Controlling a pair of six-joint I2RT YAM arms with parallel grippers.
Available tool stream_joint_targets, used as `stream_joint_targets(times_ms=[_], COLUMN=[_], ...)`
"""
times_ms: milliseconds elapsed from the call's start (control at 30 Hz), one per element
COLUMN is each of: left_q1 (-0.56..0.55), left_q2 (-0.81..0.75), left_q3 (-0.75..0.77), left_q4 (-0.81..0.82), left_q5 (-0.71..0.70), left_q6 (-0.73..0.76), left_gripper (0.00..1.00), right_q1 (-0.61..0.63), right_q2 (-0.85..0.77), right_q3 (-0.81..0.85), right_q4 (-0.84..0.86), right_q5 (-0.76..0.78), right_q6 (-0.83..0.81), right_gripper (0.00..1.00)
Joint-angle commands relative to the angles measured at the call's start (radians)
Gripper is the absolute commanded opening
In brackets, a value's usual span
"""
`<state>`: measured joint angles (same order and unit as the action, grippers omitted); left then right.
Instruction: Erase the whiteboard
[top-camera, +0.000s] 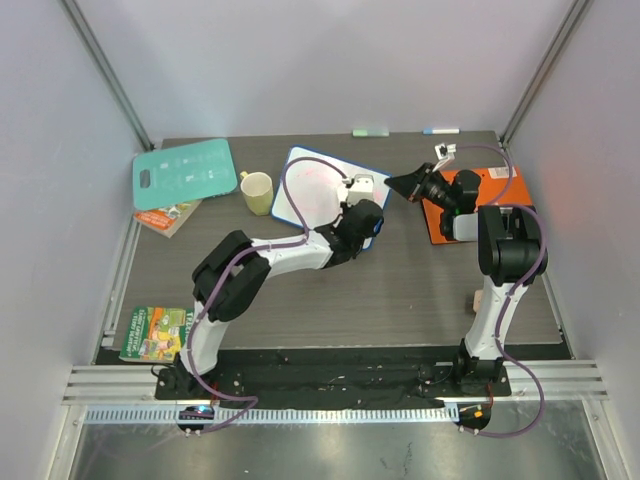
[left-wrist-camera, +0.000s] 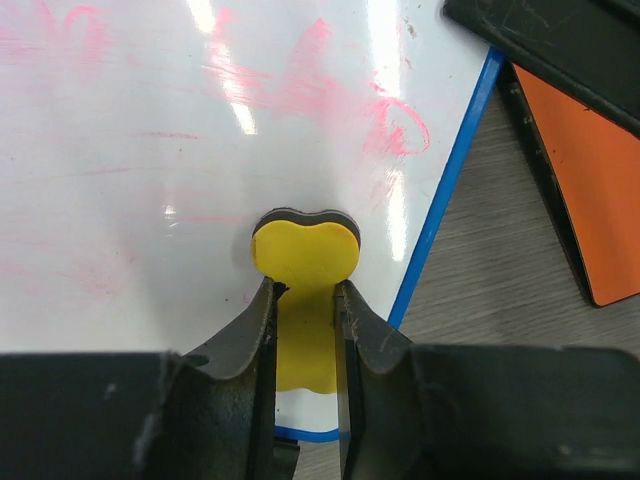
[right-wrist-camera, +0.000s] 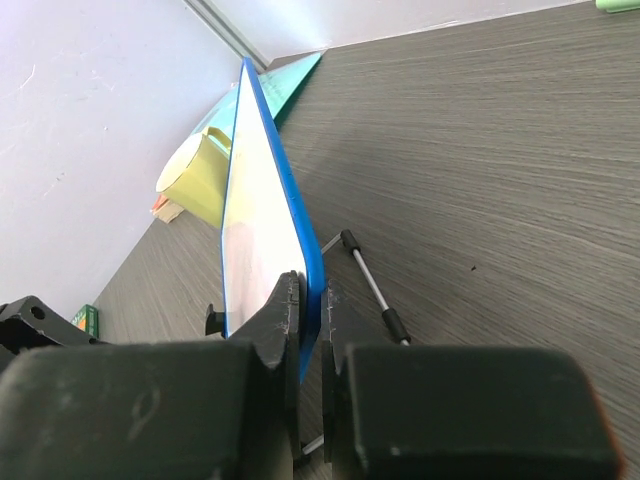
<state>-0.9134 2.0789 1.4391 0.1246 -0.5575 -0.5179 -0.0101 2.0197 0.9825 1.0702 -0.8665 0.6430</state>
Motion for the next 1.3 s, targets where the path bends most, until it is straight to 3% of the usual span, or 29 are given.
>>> stream_joint_targets(times_ms=[0,300,433,667,767,1100,1267], left_q1=[0.01,0.007,0.005,0.025,0.056,0.273,0.282], left_q2=[0.058,0.121,0.187,0.262,0.265,0.106,0.089], left_q3=[-0.052,0.161,0.338,0.491,0.477,0.227,0.207], left_q4=[-0.129,-0.025,-0.06,-0.121,-0.164,-0.155,-0.138], left_q5=[-0.039,-0.107,-0.091,-0.081,-0.099,-0.09,-0.009], left_q6=[-0.039,0.099,0.16,0.188,0.165,0.058,0.082], left_gripper=[0.0,0.0,0.0,0.0,0.0,0.0,0.0], right_q1=[0.036,0.039,0.042,0.042,0.042,0.041,0.044], right_q2=[-0.064,-0.064,-0.062,-0.061,-0.064,-0.065,-0.067], right_q3=[0.018,0.018,0.021,0.024,0.022,0.019,0.021], right_q4=[0.054,0.056,0.056,0.048,0.045,0.04,0.04], right_q5=[-0.074,-0.078,-0.078,-0.078,-0.08,-0.077,-0.075], right_q6=[-0.105,-0.105,-0.106,-0.111,-0.112,-0.118,-0.118], right_gripper=[0.02,0.02,0.01,0.01,0.01,0.02,0.01])
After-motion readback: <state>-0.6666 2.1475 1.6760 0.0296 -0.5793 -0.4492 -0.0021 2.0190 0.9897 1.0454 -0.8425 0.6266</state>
